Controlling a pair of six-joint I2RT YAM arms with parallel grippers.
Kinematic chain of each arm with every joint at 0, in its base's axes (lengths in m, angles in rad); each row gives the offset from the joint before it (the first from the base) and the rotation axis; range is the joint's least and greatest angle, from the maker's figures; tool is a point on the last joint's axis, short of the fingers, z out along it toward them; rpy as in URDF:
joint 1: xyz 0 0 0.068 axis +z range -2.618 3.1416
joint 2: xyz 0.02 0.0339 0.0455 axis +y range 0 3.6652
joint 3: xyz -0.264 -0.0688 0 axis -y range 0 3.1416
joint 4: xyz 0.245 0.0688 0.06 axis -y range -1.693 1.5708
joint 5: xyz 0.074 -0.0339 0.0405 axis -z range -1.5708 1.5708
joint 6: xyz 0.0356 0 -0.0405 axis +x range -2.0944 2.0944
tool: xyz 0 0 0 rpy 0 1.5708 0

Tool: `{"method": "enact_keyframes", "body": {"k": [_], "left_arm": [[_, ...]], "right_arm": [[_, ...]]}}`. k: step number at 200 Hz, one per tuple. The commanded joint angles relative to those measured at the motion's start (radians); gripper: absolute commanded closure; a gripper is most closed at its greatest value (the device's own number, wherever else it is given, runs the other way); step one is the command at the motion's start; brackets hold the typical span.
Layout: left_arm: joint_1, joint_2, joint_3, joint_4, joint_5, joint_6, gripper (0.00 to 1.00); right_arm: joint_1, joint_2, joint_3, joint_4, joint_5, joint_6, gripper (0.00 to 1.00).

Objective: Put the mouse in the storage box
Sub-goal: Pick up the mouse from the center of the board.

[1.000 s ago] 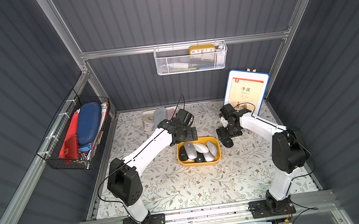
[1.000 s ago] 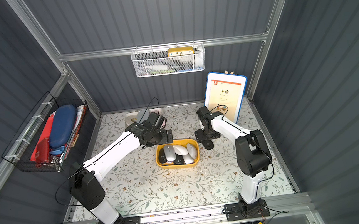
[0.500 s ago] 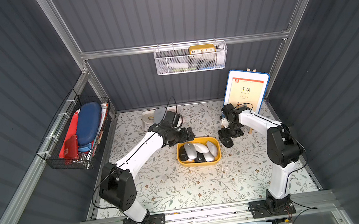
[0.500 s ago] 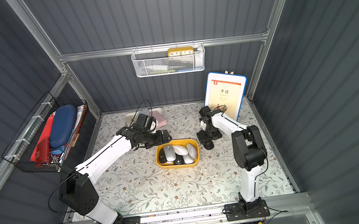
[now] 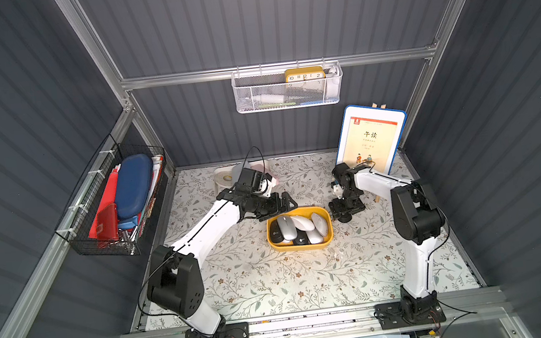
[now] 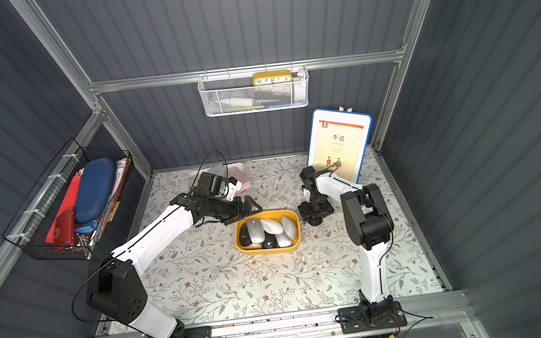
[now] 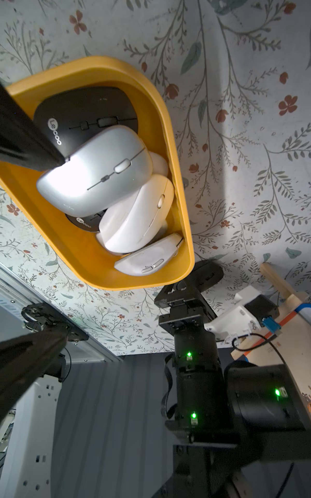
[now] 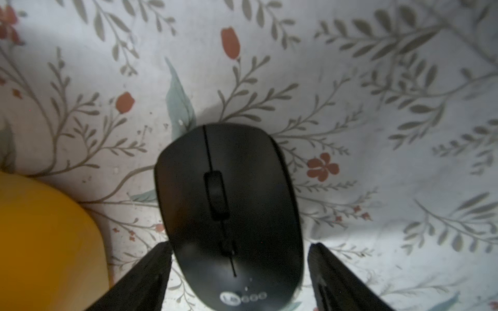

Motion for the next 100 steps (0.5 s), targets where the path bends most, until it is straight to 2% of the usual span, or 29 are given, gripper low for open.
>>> {"method": "enact_keyframes", "body": {"k": [1, 44, 71, 100], "left_arm": [[-0.002, -0.024, -0.023, 0.035, 0.062, 0.02, 0.04], [-0.001, -0.021, -0.03, 0.05, 0.06, 0.015, 0.04], [-0.001, -0.027, -0.031, 0.046, 0.051, 0.015, 0.04], [-0.001, -0.047, -0.036, 0.04, 0.031, 0.016, 0.03]], "right_arm": [[-0.002, 0.019, 0.02, -0.014, -0.003, 0.023, 0.2], [-0.001, 0.004, 0.0, 0.013, 0.017, 0.061, 0.27], [0.006, 0.011, -0.009, 0.016, 0.008, 0.079, 0.35], [0.035, -0.024, -0.043, 0.042, 0.03, 0.104, 0.38]]}}
